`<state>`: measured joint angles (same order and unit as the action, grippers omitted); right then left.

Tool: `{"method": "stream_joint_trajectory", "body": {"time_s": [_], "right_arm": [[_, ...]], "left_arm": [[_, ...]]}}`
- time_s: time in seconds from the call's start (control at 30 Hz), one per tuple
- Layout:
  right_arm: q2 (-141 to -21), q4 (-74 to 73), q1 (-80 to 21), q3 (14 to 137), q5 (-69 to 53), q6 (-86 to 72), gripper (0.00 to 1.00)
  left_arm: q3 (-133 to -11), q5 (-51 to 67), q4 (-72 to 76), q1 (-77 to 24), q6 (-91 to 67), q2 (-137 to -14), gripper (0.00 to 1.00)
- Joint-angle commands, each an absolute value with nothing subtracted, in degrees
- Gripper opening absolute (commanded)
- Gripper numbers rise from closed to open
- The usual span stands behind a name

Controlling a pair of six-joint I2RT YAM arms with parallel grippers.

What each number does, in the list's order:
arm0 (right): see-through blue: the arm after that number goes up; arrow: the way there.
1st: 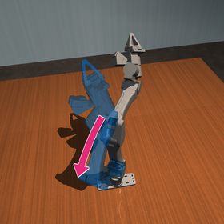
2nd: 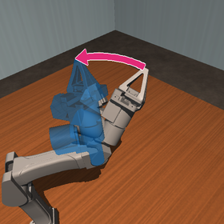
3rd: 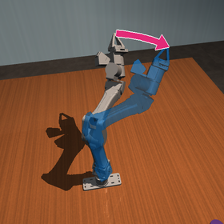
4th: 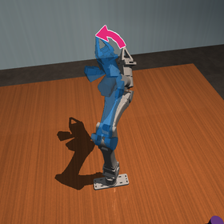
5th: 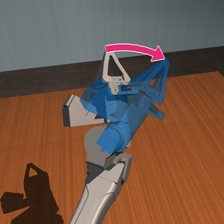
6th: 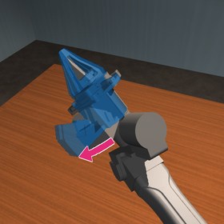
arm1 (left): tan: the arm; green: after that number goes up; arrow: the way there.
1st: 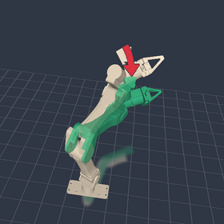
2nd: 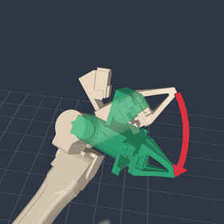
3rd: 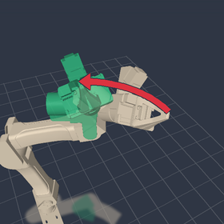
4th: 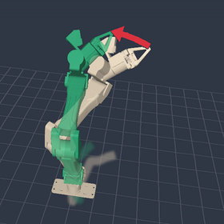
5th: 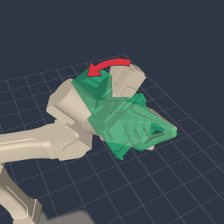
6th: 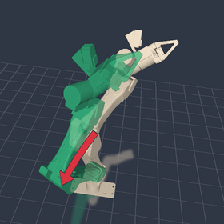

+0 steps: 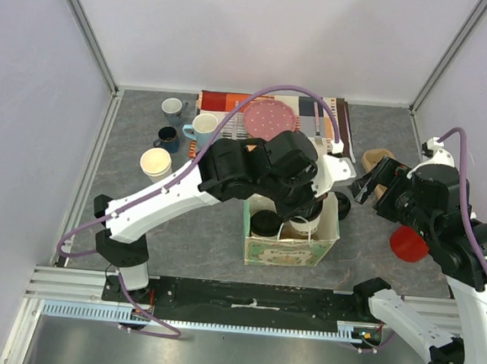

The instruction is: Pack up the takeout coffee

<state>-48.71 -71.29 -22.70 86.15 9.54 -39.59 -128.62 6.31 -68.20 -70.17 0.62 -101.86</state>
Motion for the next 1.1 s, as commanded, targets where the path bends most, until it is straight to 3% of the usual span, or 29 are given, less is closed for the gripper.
{"method": "stream_joint_trajectory", "body": {"time_s": [0.0, 0.37, 0.7, 1.07], "right_arm": [[-48.43, -71.89, -22.59, 85.87, 10.02, -39.2, 0.98], [-47.99, -73.04, -22.59, 85.08, 10.28, -39.2, 0.98], [-49.83, -72.95, -22.59, 84.81, 9.58, -37.88, 0.98], [-50.1, -73.04, -22.59, 85.17, 10.81, -37.96, 0.98]], "left_arm": [[-128.68, 4.84, -68.12, -72.51, -1.14, -102.48, 0.02], [-124.46, -2.28, -65.74, -73.12, -3.24, -105.47, 0.02], [-118.84, -1.76, -60.3, -73.48, -8.35, -104.51, 0.02], [-96.69, -4.92, -38.06, -77.17, -0.09, -93.61, 0.02]]}}
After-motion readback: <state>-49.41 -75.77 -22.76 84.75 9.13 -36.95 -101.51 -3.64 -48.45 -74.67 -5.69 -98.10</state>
